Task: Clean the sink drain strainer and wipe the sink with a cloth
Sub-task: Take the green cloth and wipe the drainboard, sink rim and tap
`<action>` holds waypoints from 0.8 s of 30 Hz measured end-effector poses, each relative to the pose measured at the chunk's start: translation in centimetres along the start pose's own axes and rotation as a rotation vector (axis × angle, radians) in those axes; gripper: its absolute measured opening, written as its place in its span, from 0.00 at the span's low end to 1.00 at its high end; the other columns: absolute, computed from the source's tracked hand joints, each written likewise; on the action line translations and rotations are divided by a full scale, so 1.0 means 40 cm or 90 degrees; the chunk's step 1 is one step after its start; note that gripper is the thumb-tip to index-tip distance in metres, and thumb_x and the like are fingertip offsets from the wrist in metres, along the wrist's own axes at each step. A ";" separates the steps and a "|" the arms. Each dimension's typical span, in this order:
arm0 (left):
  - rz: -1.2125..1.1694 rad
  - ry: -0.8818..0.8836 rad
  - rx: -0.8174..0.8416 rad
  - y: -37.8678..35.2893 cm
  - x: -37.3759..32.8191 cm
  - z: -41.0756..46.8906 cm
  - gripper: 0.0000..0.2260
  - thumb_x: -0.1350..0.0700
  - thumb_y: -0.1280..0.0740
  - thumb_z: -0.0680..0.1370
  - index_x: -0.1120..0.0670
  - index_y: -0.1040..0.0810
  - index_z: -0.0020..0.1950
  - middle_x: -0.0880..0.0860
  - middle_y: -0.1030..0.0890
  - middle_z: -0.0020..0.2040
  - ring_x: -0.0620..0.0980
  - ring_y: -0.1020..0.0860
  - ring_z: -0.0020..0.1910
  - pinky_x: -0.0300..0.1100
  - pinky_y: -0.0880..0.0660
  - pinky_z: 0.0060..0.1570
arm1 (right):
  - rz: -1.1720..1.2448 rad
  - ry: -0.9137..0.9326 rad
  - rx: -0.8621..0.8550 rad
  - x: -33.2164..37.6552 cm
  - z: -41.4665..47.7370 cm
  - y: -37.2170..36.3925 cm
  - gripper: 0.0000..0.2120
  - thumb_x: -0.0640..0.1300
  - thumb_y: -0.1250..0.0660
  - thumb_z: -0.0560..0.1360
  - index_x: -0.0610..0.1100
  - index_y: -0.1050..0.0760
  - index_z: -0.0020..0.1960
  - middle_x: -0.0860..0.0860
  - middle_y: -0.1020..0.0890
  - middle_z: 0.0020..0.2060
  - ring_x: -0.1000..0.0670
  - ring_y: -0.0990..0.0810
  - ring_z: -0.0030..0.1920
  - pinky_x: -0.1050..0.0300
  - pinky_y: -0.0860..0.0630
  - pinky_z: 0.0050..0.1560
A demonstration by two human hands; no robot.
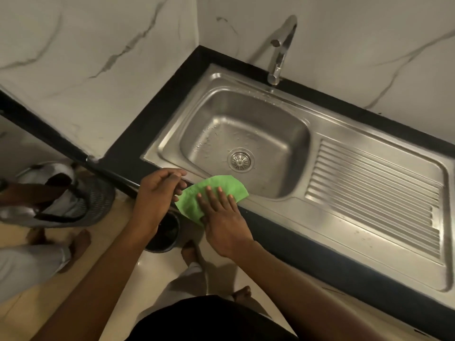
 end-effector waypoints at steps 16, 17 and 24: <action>0.014 -0.020 0.020 0.092 -0.097 0.261 0.09 0.58 0.34 0.82 0.52 0.13 0.53 0.53 0.15 0.41 0.47 0.20 0.38 0.38 0.23 0.38 | 0.092 0.106 0.050 0.026 0.287 0.090 0.27 0.46 0.42 0.85 0.51 0.39 0.83 0.47 0.39 0.83 0.43 0.39 0.81 0.50 0.44 0.82; 0.015 -0.019 0.025 0.094 -0.098 0.273 0.09 0.58 0.34 0.82 0.52 0.13 0.53 0.53 0.15 0.42 0.48 0.19 0.39 0.39 0.22 0.38 | 0.114 0.100 0.049 -0.023 0.236 0.093 0.27 0.45 0.42 0.85 0.53 0.39 0.83 0.50 0.39 0.83 0.46 0.38 0.81 0.51 0.44 0.83; 0.044 -0.003 0.070 0.095 -0.079 0.310 0.08 0.54 0.33 0.82 0.45 0.13 0.53 0.52 0.14 0.45 0.47 0.17 0.42 0.42 0.20 0.44 | 0.108 0.038 0.034 -0.317 -0.152 0.162 0.27 0.47 0.40 0.86 0.61 0.41 0.83 0.64 0.41 0.82 0.59 0.40 0.81 0.51 0.39 0.81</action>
Point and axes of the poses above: each hand's wrist, its own z-axis towards the middle knuckle, its own y-axis out of the back of the hand, x = y × z, the point moved 1 cm from there along z, towards the middle knuckle
